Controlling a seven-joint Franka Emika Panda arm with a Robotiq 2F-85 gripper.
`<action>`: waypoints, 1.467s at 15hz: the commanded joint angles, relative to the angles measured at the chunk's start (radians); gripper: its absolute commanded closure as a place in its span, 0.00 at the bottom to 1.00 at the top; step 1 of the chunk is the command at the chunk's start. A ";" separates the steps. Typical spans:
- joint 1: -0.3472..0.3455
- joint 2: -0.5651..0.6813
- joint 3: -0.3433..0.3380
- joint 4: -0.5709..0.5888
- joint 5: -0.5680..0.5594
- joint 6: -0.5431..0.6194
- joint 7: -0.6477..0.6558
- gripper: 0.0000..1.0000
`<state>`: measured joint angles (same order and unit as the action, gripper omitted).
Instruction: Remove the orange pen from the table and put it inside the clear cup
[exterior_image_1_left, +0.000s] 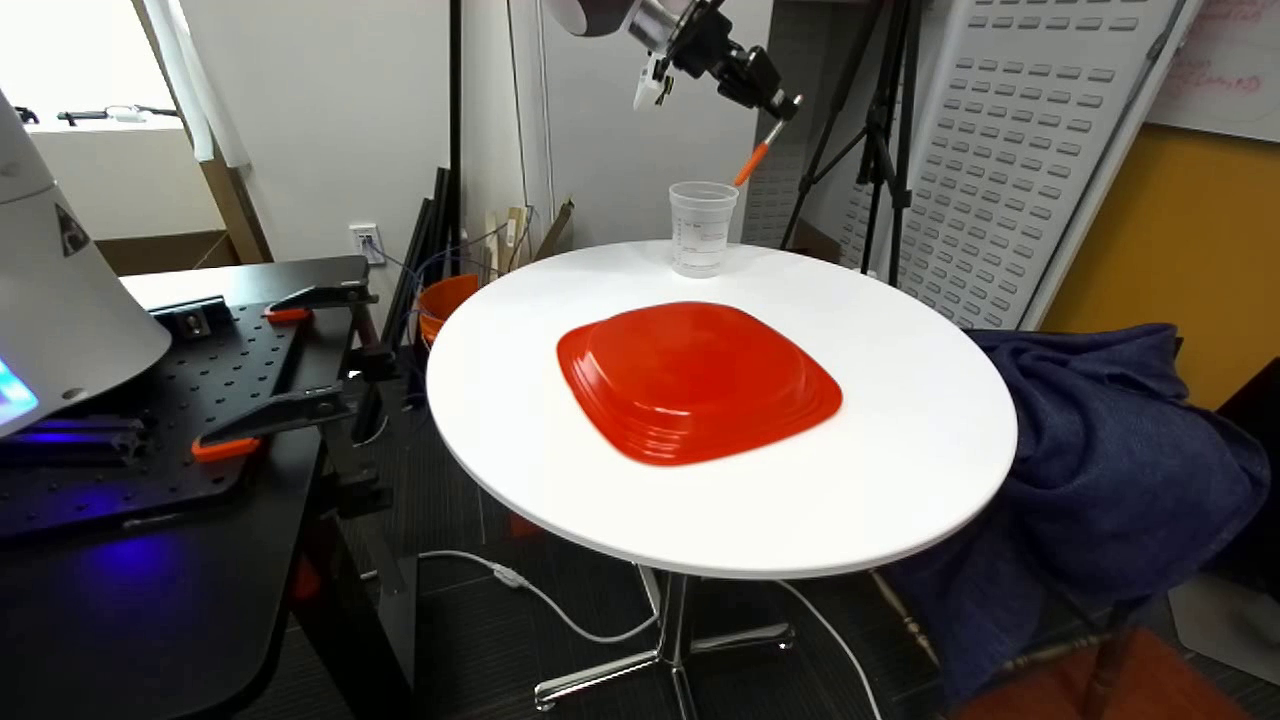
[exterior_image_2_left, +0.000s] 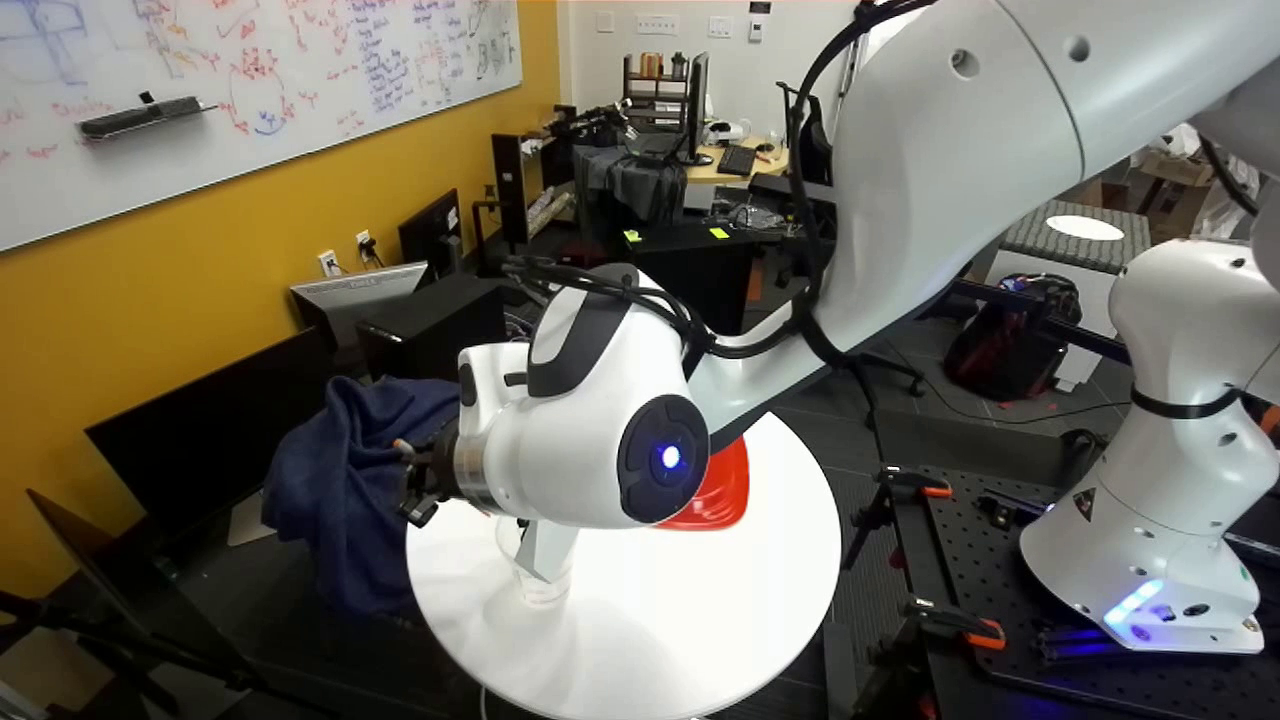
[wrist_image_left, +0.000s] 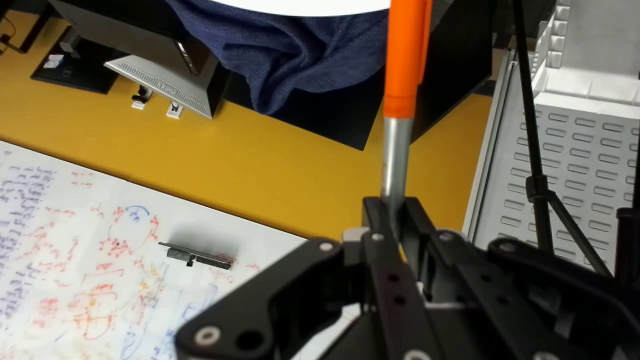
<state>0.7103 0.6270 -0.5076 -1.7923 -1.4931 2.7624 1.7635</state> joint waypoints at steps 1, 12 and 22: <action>0.048 -0.043 -0.008 -0.048 -0.029 -0.042 0.015 0.97; -0.017 -0.194 0.265 -0.198 -0.218 -0.404 0.139 0.97; -0.365 -0.215 0.641 -0.261 -0.319 -0.564 0.167 0.97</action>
<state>0.4074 0.4406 0.0750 -2.0175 -1.7636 2.2299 1.8935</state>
